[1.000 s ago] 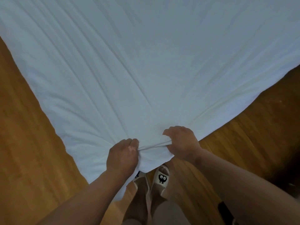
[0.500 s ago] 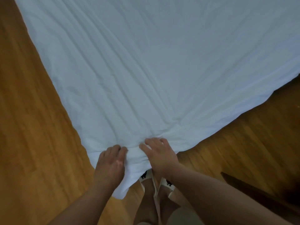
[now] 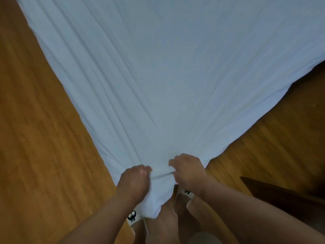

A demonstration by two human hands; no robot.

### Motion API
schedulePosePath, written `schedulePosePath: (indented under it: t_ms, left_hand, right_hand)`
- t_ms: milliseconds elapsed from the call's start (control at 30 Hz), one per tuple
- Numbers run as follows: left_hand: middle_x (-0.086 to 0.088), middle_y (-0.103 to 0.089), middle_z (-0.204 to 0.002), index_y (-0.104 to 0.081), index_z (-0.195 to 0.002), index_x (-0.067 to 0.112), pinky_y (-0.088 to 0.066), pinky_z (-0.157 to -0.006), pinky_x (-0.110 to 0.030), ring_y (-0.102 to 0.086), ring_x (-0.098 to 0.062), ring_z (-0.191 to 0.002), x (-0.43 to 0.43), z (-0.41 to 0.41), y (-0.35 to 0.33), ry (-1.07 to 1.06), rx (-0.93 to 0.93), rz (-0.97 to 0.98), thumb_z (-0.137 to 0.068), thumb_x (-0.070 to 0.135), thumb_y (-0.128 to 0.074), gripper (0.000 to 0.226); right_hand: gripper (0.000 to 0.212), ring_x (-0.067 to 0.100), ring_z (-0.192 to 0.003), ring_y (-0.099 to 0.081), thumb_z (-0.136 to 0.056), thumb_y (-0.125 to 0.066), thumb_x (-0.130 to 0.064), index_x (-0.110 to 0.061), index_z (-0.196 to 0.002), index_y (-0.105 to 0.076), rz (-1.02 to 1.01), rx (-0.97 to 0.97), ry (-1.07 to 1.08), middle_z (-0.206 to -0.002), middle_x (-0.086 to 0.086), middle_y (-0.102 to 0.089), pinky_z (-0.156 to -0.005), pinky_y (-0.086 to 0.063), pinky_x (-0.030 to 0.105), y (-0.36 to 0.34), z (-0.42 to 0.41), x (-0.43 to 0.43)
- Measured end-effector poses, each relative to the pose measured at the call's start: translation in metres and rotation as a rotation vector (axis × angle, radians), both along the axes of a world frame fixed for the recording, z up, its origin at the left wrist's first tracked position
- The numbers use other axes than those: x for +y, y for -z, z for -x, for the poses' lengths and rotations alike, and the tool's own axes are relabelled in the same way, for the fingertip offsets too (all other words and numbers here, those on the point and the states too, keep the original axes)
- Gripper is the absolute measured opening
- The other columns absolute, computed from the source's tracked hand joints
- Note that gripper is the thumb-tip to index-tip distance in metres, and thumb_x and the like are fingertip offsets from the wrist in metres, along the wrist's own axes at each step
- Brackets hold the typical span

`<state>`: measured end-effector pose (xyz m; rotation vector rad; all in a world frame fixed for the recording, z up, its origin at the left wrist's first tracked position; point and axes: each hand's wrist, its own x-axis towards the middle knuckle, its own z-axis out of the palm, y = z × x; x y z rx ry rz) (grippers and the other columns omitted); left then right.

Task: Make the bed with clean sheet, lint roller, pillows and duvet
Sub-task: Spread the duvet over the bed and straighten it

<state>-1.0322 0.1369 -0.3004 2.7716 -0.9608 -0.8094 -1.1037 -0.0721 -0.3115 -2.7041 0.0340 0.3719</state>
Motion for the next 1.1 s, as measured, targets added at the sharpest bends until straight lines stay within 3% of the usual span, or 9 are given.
schedulePosePath:
  t_ms: [167, 267, 333, 500, 600, 767, 933, 1000, 1100]
  left_hand:
    - [-0.005, -0.063, -0.104, -0.061, -0.101, 0.019, -0.043, -0.071, -0.027, -0.062, -0.021, -0.093, 0.023, -0.017, 0.002, 0.211, 0.259, -0.356, -0.089, 0.019, -0.052, 0.015]
    - [-0.001, -0.060, -0.090, -0.058, -0.085, 0.022, -0.049, -0.065, -0.029, -0.064, -0.023, -0.086, 0.038, -0.047, -0.006, 0.163, 0.061, -0.011, -0.082, 0.036, -0.037, 0.025]
    - [-0.009, -0.063, -0.105, -0.067, -0.102, 0.018, -0.056, -0.073, -0.041, -0.062, -0.033, -0.095, 0.024, -0.083, -0.002, 0.219, -0.222, 0.228, -0.079, 0.045, -0.044, 0.043]
    - [-0.002, 0.011, -0.166, -0.001, -0.154, 0.047, -0.004, -0.116, -0.065, 0.010, -0.032, -0.152, -0.023, -0.151, 0.011, 0.159, -0.205, -0.078, -0.087, 0.082, -0.024, 0.079]
    - [-0.005, 0.013, -0.166, 0.002, -0.158, 0.035, -0.005, -0.115, -0.070, 0.013, -0.033, -0.152, 0.002, -0.119, 0.043, 0.122, -0.307, 0.009, -0.093, 0.074, -0.012, 0.077]
    - [-0.015, -0.003, -0.166, -0.019, -0.158, 0.023, -0.009, -0.114, -0.071, 0.000, -0.038, -0.152, 0.037, -0.081, 0.065, 0.181, -0.311, 0.140, -0.094, 0.069, -0.027, 0.080]
    - [-0.010, -0.006, -0.166, -0.022, -0.158, 0.023, -0.017, -0.115, -0.065, -0.006, -0.033, -0.153, 0.072, -0.055, 0.055, 0.212, -0.242, 0.144, -0.086, 0.074, -0.039, 0.090]
    - [-0.004, -0.007, -0.167, -0.019, -0.158, 0.028, -0.020, -0.118, -0.053, -0.009, -0.026, -0.153, 0.086, -0.047, 0.043, -0.063, -0.123, 0.185, -0.083, 0.077, -0.045, 0.093]
    - [0.008, -0.014, -0.163, -0.018, -0.156, 0.034, -0.029, -0.117, -0.043, -0.027, -0.023, -0.146, 0.101, -0.035, 0.034, -1.012, 0.286, 0.278, -0.069, 0.086, -0.054, 0.108]
  right_hand:
    - [0.044, 0.009, -0.111, -0.059, -0.084, -0.044, -0.039, -0.031, -0.121, -0.066, -0.285, 0.363, 0.070, -0.122, -0.011, -0.066, -0.101, -0.046, 0.032, -0.004, 0.025, 0.026]
    - [0.043, 0.009, -0.111, -0.058, -0.088, -0.059, -0.038, -0.025, -0.129, -0.063, -0.274, 0.097, 0.566, -0.125, -0.008, -0.063, -0.101, -0.048, 0.033, -0.006, 0.023, 0.023]
    - [0.055, 0.019, -0.114, -0.057, -0.091, -0.066, -0.041, -0.016, -0.138, -0.053, -0.315, -0.011, 0.993, -0.130, 0.004, -0.058, -0.100, -0.049, 0.037, -0.006, -0.004, 0.000]
    - [0.123, 0.028, -0.115, -0.057, -0.056, -0.065, -0.090, -0.013, -0.148, -0.037, -0.871, 0.180, 1.826, -0.137, 0.004, -0.056, -0.097, -0.047, 0.040, 0.025, -0.039, -0.051]
    - [0.078, 0.024, -0.093, -0.066, -0.071, -0.070, -0.077, -0.013, -0.116, -0.063, -1.231, 0.014, 1.877, -0.105, 0.000, -0.070, -0.085, -0.055, 0.040, 0.048, -0.047, -0.033]
    - [0.041, 0.019, -0.090, -0.068, -0.077, -0.077, -0.061, -0.023, -0.086, -0.065, -0.875, -0.121, 1.834, -0.093, -0.007, -0.070, -0.087, -0.056, 0.037, 0.058, -0.016, -0.033]
    - [0.092, 0.024, -0.107, -0.061, -0.071, -0.074, -0.071, -0.007, -0.133, -0.051, -0.607, 0.166, 1.789, -0.122, -0.001, -0.060, -0.095, -0.051, 0.040, 0.053, -0.018, -0.044]
    - [0.098, 0.031, -0.125, -0.048, -0.076, -0.075, -0.061, -0.010, -0.147, -0.029, -0.350, 0.285, 1.703, -0.142, 0.007, -0.043, -0.103, -0.044, 0.048, 0.043, -0.039, -0.028]
    - [0.082, 0.031, -0.138, -0.037, -0.080, -0.072, -0.031, -0.020, -0.150, -0.031, -0.002, -0.066, 1.202, -0.155, 0.008, -0.032, -0.110, -0.038, 0.052, 0.016, -0.049, 0.015]
